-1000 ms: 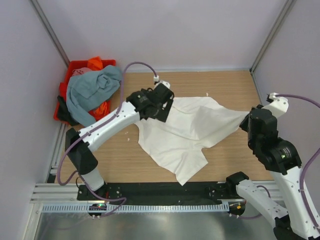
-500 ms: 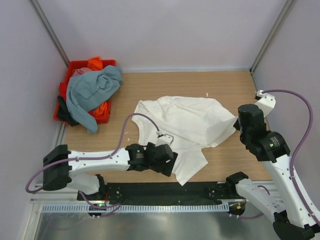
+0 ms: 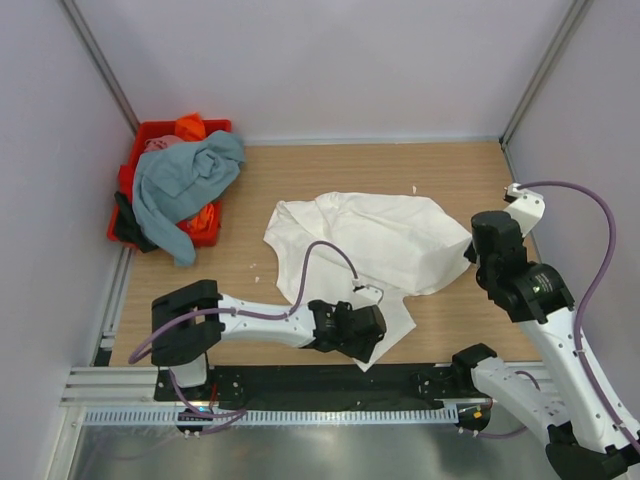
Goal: Fold and stack the t-shirts
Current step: Flatten the tshirt out
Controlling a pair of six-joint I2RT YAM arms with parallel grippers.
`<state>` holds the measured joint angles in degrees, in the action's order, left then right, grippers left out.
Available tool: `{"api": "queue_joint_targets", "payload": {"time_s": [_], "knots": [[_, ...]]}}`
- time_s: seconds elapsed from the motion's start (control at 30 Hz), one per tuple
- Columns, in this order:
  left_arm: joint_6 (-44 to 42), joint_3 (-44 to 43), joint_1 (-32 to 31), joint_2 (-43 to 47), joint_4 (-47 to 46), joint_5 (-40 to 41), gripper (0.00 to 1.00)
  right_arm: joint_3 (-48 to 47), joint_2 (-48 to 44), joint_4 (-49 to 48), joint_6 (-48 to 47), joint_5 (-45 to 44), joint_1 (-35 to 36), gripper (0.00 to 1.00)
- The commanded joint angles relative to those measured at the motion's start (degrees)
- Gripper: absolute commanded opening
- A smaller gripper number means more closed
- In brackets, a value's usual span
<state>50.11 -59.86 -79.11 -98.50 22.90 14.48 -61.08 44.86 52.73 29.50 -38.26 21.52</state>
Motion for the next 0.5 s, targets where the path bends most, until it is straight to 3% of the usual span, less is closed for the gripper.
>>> {"api": "queue_joint_targets", "payload": {"time_s": [0.0,0.03,0.13,0.3,0.33,0.47], "knots": [[1.0,-1.6,-0.6,-1.3,-0.5,1.5,0.62,-0.2,-1.0,-1.8,-0.5,-1.2,-0.2,0.01],[0.8,-1.5,-0.7,-1.5,-0.6,1.5,0.42,-0.2,-1.1,-1.9,-0.5,-1.3,-0.2,0.01],[0.2,-2.1,-1.3,-1.7,0.4,1.7,0.0,0.0,-1.1,-2.1,-0.6,-0.9,-0.2,0.01],[-1.1,-10.9,-3.8,7.9,15.3,9.9,0.0,-5.5,-2.1,-0.6,-1.9,1.5,-0.2,0.01],[-1.2,-13.6,-4.5,10.1,23.9,15.3,0.0,-7.2,-3.0,-0.7,-4.2,3.3,-0.2,0.01],[-1.9,-29.1,-9.7,20.5,42.5,26.1,0.0,-16.2,-9.3,-3.6,-8.6,16.6,-0.2,0.01]]}}
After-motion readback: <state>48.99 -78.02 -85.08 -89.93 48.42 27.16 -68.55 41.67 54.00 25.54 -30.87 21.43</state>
